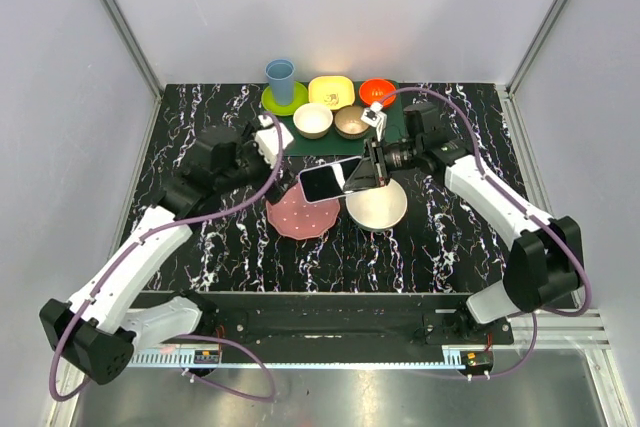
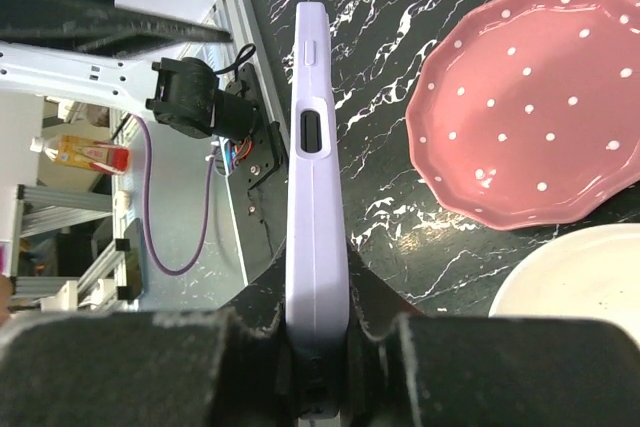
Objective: Take the phone out of the phone case
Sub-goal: Pick up the phone at the center of the board.
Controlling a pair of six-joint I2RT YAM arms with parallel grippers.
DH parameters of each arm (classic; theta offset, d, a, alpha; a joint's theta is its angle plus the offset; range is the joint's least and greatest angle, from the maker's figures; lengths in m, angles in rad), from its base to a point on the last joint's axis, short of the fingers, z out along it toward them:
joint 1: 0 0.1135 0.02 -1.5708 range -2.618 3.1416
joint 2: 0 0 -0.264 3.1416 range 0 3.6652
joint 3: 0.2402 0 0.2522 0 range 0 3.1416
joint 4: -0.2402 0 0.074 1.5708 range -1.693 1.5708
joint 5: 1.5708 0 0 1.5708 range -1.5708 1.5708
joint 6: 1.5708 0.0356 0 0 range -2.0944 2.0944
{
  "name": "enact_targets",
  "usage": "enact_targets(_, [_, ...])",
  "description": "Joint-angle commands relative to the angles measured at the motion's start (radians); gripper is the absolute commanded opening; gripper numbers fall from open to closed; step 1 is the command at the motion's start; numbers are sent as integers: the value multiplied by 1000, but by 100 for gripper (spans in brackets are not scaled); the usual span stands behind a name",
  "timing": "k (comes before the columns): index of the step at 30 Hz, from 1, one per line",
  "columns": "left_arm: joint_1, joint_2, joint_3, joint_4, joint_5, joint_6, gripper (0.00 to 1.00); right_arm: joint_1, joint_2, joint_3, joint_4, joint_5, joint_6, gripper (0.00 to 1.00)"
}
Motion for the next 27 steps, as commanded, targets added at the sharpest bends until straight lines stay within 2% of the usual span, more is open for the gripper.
enact_targets(1, [119,-47,-10,93,182,-130,99,-21,-103,2,38,-6,-45,0])
enact_targets(8, [263,-25,-2,131,449,-202,99,-50,-172,-20,58,-2,-56,0])
enact_targets(10, [302,2,6,139,584,-219,99,-54,-189,-28,64,0,-56,0])
enact_targets(15, [322,87,29,190,751,-309,99,-80,-217,-40,85,-5,-45,0])
enact_targets(20, [322,153,27,251,845,-386,99,-91,-235,-63,130,-5,-26,0])
enact_targets(22, [322,157,1,330,846,-471,99,-94,-241,-67,145,-2,-26,0])
enact_targets(27, [320,177,-24,394,839,-529,99,-93,-274,-81,194,-2,-14,0])
